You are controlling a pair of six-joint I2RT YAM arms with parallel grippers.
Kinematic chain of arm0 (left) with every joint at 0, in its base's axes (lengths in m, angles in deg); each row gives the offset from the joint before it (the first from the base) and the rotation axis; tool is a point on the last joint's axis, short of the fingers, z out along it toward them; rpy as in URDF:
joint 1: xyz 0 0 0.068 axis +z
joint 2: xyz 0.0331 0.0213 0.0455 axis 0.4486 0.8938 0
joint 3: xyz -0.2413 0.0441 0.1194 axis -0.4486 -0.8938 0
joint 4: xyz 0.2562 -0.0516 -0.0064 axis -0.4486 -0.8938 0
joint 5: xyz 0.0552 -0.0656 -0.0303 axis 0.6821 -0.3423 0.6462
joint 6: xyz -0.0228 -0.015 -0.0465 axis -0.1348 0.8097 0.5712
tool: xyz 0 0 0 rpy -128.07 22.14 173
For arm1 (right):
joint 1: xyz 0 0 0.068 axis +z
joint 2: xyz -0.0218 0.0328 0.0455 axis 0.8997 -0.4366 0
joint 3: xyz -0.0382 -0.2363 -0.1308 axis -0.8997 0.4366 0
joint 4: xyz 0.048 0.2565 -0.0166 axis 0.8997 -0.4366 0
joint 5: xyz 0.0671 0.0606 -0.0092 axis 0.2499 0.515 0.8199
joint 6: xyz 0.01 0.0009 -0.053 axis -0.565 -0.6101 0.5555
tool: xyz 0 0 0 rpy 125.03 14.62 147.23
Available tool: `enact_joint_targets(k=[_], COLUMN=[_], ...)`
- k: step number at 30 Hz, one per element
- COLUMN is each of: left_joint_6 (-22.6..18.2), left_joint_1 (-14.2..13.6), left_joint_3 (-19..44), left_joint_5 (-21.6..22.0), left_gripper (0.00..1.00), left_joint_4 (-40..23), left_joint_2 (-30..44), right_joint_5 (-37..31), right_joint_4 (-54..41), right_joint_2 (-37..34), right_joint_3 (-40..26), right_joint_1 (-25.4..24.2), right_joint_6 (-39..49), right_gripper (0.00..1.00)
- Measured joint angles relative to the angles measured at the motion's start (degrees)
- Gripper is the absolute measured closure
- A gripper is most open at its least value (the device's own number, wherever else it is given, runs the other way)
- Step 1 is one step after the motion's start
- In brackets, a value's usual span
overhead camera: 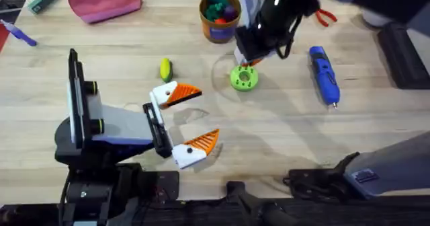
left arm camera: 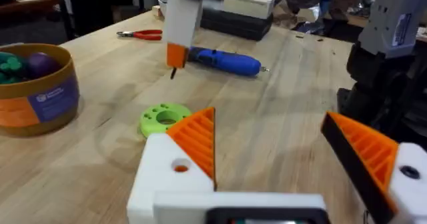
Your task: Pick up the gripper from the table and insert it into the empty holder that is missing its gripper. Then pick up a screw, insert it into the mounting hole, and use the screwdriver to tighten it. Finally, clean up the table by picking up the vegetable and placing it into the bucket.
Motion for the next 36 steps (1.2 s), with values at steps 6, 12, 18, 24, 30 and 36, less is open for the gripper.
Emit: enact_joint_targets(k=[6,12,18,24,30,36], left_joint_6=[0.0,0.0,0.0,0.0,0.0,0.0], left_joint_1=[0.0,0.0,0.0,0.0,0.0,0.0], left_joint_3=[0.0,0.0,0.0,0.0,0.0,0.0], left_joint_5=[0.0,0.0,0.0,0.0,0.0,0.0], left_gripper=[0.015,0.014,0.015,0.015,0.015,0.015], left_joint_4=[0.0,0.0,0.0,0.0,0.0,0.0], left_joint_2=[0.0,0.0,0.0,0.0,0.0,0.0], right_joint_5=[0.0,-0.2,-2.5,-3.3,-3.5,-3.5], right_joint_4=[-5.8,-10.0,-15.0,-19.4,-23.6,-22.7], right_joint_2=[0.0,0.0,0.0,-2.7,-7.4,-8.5], right_joint_3=[-8.6,-15.7,-21.1,-28.8,-35.2,-36.9], right_joint_1=[2.1,5.7,10.1,15.2,20.5,25.8], right_joint_6=[1.0,3.0,4.1,6.1,9.7,14.6], right_gripper=[0.995,0.995,0.995,0.995,0.995,0.995])
